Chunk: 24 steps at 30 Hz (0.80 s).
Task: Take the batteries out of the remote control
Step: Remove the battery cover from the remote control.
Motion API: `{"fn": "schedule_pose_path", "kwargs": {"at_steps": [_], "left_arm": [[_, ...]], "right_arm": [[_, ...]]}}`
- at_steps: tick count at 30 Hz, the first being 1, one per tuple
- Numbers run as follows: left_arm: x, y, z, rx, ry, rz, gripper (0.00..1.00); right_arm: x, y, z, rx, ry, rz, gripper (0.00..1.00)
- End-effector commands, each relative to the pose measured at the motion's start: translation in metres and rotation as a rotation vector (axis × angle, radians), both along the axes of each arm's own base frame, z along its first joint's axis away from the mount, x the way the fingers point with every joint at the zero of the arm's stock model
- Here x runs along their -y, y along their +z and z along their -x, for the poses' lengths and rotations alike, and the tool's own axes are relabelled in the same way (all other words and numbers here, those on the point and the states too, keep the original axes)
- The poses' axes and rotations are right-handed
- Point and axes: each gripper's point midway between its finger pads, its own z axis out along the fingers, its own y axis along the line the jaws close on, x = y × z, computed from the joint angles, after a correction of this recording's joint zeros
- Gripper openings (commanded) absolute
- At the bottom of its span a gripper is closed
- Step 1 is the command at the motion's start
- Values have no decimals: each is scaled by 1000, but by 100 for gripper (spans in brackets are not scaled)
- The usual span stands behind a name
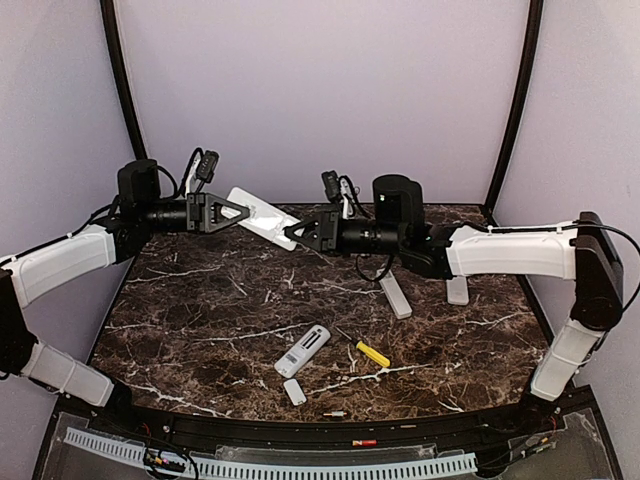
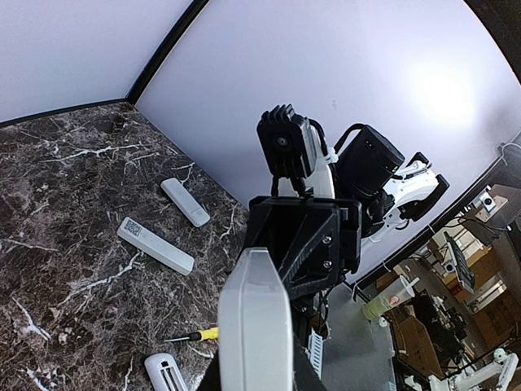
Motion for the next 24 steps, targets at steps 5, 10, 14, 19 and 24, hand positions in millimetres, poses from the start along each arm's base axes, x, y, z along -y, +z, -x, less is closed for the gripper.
{"fn": "schedule_pose_path", "kwargs": {"at_steps": [5,10,14,19,24], "left_arm": [[-5,27,10,108,-7,13,0],[-4,23,9,103,-4,4,0],[-4,17,4,100,20,-19,0],[-6,10,-1,97,58,-60,0],[-7,8,-6,91,84,-79,0]], "right_arm": [[14,-12,-11,-23,-67,34,22],[12,-15,-12,-34,-61,36,18],[11,-14,-11,-35,-54,24,16],[11,-11,-12,-34,-48,11,11],[15,-14,-13,-35,-60,15,10]]}}
